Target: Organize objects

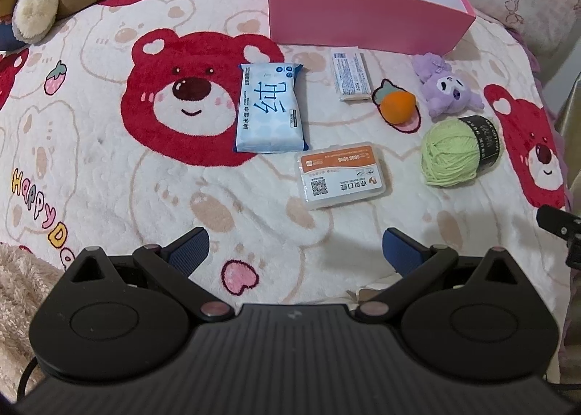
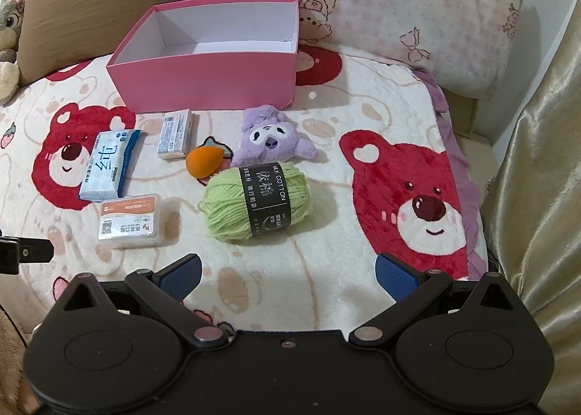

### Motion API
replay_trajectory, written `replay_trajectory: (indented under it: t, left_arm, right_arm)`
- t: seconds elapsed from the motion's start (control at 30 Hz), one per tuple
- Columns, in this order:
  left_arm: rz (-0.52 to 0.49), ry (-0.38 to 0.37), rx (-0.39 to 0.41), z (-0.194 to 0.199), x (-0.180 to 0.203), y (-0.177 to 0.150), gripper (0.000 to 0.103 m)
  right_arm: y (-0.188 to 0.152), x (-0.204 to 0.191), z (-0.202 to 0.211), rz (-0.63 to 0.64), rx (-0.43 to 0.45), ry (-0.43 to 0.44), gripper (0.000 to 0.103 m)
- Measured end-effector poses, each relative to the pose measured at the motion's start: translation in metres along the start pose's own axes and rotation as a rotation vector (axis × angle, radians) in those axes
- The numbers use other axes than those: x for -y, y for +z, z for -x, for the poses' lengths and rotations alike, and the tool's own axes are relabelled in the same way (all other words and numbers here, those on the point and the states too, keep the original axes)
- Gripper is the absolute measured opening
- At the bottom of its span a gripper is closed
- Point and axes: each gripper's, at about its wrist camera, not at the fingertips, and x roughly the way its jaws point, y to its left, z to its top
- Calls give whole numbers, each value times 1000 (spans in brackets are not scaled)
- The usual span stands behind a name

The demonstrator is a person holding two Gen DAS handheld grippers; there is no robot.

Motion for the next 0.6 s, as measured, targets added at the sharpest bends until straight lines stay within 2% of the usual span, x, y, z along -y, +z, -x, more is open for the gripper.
replay_trajectory:
  t: [0.6]
  left_arm:
    - [-4, -5, -9, 5, -2, 2, 103]
  right_arm:
    - [0, -3, 0, 11, -9, -5, 103]
